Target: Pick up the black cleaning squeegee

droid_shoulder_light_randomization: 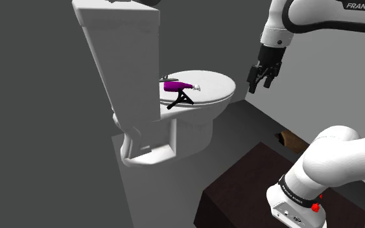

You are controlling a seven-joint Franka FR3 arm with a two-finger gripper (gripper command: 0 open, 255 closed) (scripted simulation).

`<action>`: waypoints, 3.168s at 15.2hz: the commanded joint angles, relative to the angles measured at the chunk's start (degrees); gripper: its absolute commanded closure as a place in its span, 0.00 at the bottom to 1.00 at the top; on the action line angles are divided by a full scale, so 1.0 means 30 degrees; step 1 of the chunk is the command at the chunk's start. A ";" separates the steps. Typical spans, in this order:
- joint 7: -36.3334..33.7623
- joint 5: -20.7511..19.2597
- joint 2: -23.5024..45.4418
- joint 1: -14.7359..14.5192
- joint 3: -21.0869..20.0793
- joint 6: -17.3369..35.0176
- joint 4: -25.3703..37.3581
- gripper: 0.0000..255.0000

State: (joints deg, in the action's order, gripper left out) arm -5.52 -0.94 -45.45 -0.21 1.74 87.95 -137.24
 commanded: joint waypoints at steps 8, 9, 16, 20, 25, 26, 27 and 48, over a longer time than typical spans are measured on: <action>0.0623 -0.1116 0.3377 -0.0308 -0.0446 0.5320 -0.0737 0.00; 0.0675 -0.1295 0.3943 -0.0329 -0.0515 0.6053 -0.0732 0.00; 0.0700 -0.2828 0.8307 -0.0310 -0.1058 1.0781 0.0091 0.00; 0.0401 -0.4029 1.0998 -0.0206 -0.1393 1.3035 0.1169 0.00; -0.0308 -0.5948 1.4436 -0.0110 -0.1736 1.5247 0.3120 0.00; -0.0484 -0.6380 1.5127 -0.0117 -0.1777 1.5602 0.3589 0.00; -0.0665 -0.6821 1.5818 -0.0138 -0.1803 1.5927 0.4084 0.00; -0.2843 -1.0635 2.1535 -0.0837 -0.1237 1.8845 0.7584 1.00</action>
State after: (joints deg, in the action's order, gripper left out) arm -14.03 -32.83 19.11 -2.72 -1.97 144.43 -114.49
